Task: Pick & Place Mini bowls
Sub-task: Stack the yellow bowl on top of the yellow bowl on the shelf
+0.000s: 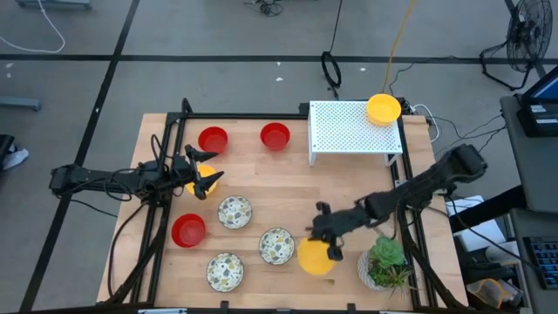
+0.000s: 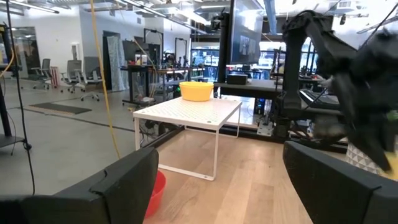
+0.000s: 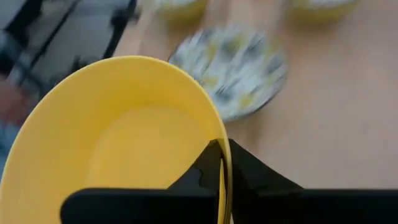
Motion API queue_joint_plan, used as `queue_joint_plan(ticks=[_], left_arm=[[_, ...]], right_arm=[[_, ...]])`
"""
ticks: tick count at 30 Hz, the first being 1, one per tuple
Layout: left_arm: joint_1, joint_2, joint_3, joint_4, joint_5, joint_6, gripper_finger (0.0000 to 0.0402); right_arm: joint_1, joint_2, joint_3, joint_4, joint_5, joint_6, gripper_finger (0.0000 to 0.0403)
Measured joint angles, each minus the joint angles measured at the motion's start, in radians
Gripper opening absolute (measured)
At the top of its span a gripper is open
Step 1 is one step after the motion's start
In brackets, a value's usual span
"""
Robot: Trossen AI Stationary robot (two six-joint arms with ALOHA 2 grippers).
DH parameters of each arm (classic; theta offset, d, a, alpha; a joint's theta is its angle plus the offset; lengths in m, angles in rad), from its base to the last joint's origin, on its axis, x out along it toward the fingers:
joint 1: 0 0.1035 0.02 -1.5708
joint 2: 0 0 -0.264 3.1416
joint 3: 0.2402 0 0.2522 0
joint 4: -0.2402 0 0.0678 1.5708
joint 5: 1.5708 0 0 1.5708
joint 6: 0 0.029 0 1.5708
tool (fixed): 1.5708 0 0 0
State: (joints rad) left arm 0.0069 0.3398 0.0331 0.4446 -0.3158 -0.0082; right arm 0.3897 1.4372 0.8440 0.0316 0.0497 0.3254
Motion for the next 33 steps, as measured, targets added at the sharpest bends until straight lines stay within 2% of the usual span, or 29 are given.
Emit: queue_joint_plan(ticks=[4,7,12,16,19,23,29,33], left_arm=[[0.0,0.0,0.0,0.0,0.0,0.0,0.0349],[0.0,0.0,0.0,0.0,0.0,0.0,0.0349],[0.0,0.0,0.0,0.0,0.0,0.0,0.0349],[0.0,0.0,0.0,0.0,0.0,0.0,0.0349],[0.0,0.0,0.0,0.0,0.0,0.0,0.0349],[0.0,0.0,0.0,0.0,0.0,0.0,0.0349],[0.0,0.0,0.0,0.0,0.0,0.0,0.0349],[0.0,0.0,0.0,0.0,0.0,0.0,0.0349]], right_arm=[[-0.095,-0.158,0.0,-0.08,0.06,-0.031,0.0002],[-0.206,-0.273,0.0,-0.145,0.058,-0.034,0.0001],[-0.465,-0.438,0.0,-0.268,0.059,-0.031,0.0001],[-0.707,-0.518,0.029,-0.387,0.06,-0.032,0.0001],[-0.874,-0.53,0.093,-0.493,0.061,-0.041,0.0001],[-1.04,-0.497,0.2,-0.62,0.064,-0.094,0.0],[-1.199,-0.42,0.36,-0.818,0.205,-0.15,0.0],[-1.28,-0.393,0.43,-0.844,0.241,-0.159,0.0002]])
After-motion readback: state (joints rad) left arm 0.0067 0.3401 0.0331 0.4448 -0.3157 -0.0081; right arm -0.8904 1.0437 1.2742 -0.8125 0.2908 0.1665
